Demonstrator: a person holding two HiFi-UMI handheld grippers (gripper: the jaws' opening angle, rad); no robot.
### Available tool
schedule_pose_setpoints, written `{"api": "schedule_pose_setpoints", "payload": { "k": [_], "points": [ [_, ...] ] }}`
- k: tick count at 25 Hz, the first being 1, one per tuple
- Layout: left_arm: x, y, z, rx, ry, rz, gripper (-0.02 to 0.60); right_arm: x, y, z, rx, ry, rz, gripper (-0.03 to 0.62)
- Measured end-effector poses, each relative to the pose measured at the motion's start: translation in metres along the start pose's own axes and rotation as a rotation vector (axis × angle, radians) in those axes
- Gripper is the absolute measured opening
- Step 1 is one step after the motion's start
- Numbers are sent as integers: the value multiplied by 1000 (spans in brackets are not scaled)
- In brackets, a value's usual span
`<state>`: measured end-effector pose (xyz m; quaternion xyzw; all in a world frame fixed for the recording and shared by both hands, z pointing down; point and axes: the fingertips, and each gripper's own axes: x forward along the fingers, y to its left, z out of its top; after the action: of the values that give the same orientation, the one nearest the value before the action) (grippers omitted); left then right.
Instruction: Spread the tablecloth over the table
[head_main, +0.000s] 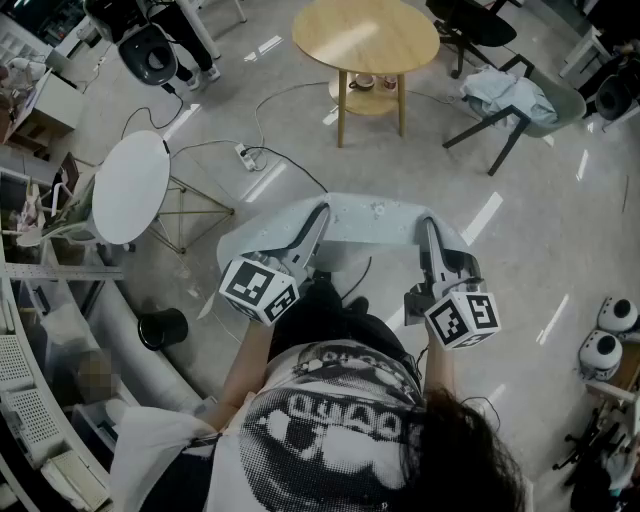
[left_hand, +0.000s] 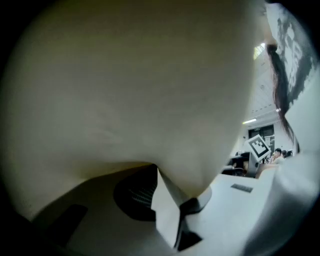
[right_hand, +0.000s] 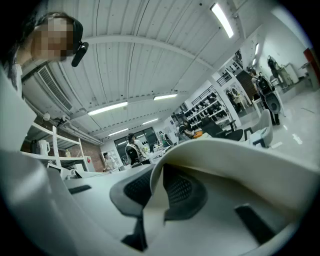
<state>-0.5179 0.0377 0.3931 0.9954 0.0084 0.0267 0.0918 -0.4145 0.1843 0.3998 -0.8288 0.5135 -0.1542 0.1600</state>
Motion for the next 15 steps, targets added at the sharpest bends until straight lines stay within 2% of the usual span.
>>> {"api": "schedule_pose_setpoints", "payload": {
  "k": [9,15],
  "points": [
    [-12,-21,-4,7,0,27,52,-21,0,-2,27,-3,38,41],
    [-16,-27,-5,-16,-6,36,52,-27,0,-1,29,-11,66,41]
  ]
}}
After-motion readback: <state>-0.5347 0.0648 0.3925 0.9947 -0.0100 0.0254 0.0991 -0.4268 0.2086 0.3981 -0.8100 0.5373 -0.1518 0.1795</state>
